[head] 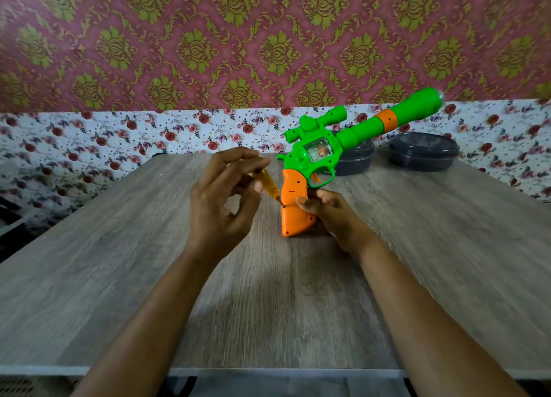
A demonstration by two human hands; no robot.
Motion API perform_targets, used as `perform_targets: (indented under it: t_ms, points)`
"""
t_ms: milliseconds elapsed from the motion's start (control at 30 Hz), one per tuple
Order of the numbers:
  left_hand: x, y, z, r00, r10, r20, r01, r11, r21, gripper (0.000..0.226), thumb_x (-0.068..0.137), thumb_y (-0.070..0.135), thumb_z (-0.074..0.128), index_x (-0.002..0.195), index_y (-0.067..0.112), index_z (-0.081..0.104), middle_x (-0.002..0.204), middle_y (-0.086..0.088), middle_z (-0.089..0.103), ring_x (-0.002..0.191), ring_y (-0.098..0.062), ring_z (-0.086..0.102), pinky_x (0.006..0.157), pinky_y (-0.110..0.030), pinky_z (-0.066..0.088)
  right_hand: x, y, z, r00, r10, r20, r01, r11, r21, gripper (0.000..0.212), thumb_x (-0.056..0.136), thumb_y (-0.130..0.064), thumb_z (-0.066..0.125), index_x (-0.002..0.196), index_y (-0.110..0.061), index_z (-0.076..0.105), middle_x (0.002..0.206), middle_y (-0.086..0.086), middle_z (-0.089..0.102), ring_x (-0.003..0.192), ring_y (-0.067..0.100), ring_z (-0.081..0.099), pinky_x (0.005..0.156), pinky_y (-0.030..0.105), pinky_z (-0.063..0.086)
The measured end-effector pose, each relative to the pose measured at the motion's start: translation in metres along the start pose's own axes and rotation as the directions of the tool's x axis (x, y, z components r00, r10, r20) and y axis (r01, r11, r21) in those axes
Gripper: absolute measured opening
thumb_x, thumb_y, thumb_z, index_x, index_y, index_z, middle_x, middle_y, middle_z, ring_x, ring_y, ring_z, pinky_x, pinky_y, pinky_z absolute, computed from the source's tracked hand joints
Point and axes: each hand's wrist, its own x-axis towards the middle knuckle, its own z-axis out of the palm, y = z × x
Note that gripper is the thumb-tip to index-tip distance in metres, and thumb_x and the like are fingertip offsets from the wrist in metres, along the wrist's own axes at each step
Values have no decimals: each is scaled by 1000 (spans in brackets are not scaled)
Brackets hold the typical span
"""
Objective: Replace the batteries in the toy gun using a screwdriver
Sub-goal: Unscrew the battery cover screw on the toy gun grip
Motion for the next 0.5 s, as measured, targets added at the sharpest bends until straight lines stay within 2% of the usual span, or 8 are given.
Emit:
perform_targets:
  t_ms: [100,200,300,400,500]
  points:
    - [0,0,-2,999,-32,-20,31,999,-21,24,89,10,56,112,13,60,100,2,62,73,-6,67,64,-29,58,1,0,0,1000,7,-9,-7,1000,2,26,89,-12,56,115,-11,60,103,6,66,93,17,62,90,40,50]
    - [0,0,-1,995,-90,-43,88,996,-33,19,82,20,68,98,14,58,91,17,61,66,-3,63,58,-22,53,0,0,0,1000,11,-14,-11,1000,7,32,89,-12,56,120,-6,57,103,7,65,94,18,62,92,45,49]
    - [-1,2,0,993,-106,-43,102,991,-82,28,76,25,72,86,12,49,89,14,58,66,-4,59,57,-16,48,-1,0,0,1000,8,-8,-8,1000,3,32,89,-13,56,121,-7,57,109,10,64,100,22,61,94,49,48]
    - [-1,3,2,990,-129,-51,121,984,-132,27,79,21,69,88,25,44,88,14,62,66,-6,63,58,-18,50,-1,0,-1,1000,7,-6,-7,1000,-5,30,89,-14,57,119,-10,59,109,11,65,101,23,61,95,49,47]
    - [1,2,1,992,-122,-42,117,988,-101,17,84,24,65,96,28,55,87,12,62,64,-5,63,57,-24,53,0,1,-1,1000,8,-16,-8,1000,-8,26,88,-14,58,114,-12,61,107,10,66,100,22,61,97,50,46]
